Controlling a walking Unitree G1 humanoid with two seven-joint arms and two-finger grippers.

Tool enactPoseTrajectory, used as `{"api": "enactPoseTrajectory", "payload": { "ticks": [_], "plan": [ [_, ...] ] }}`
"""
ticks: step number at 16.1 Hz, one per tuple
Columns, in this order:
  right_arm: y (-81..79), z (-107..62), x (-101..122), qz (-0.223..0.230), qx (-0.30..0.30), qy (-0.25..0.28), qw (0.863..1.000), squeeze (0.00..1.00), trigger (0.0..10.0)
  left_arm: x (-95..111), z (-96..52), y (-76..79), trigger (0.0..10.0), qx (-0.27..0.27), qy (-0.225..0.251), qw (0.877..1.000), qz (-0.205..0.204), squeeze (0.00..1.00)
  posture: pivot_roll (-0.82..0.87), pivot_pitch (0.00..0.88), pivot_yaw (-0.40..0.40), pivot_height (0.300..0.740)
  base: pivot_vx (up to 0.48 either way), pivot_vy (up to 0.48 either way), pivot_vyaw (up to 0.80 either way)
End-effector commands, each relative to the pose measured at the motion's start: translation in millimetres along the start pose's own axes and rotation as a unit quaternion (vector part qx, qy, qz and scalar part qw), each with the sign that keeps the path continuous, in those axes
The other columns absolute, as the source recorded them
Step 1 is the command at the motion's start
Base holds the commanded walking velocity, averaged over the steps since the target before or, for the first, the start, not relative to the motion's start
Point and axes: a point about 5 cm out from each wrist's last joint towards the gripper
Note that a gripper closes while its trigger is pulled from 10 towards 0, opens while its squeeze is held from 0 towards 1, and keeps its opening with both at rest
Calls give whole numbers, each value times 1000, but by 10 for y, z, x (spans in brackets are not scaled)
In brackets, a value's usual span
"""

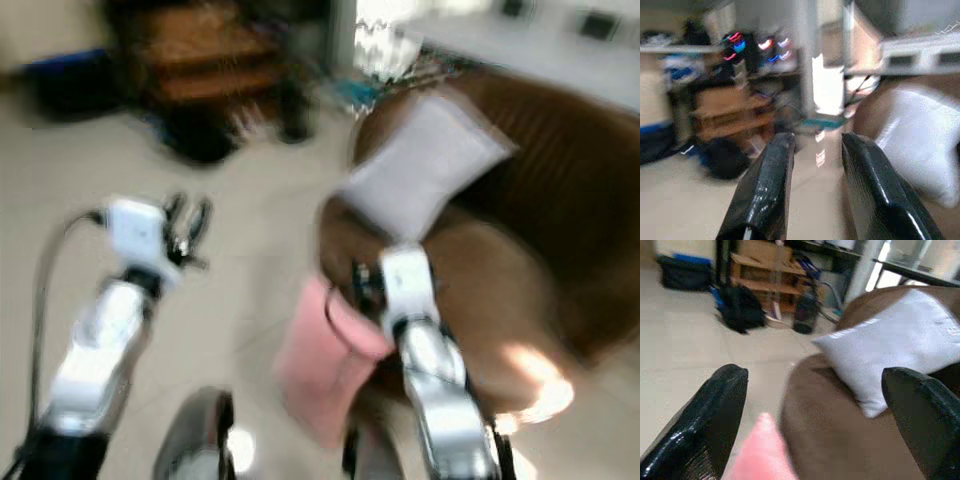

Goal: Move the pillow to the sofa from floor

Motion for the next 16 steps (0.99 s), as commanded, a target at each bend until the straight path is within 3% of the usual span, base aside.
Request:
{"api": "enactPoseTrajectory", "payload": {
  "ticks": [1,5,16],
  "plan": [
    [-18,-10,5,2,4,1,1000,0,10000,49,36,3,10000,-7,9,1000,5,0,-66,2,7,601,0,0,0],
    [-14,2,15,-7,11,5,1000,0,10000,21,6,-39,10000,6,8,1000,-13,0,-65,1,-3,601,0,0,0],
    [-25,4,-5,-14,17,0,1000,0,10000,18,-33,-49,10000,12,9,1000,-11,0,-67,16,-20,601,336,0,0]
  ]
}}
Point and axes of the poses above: a point about 5 cm out from each wrist's last joint towards the gripper, its own z axis pointing out of the wrist towards the gripper, its own x axis along the axis of the wrist's last joint, y = z × x, and after that the axes turned 6 degrees about z, right-handed
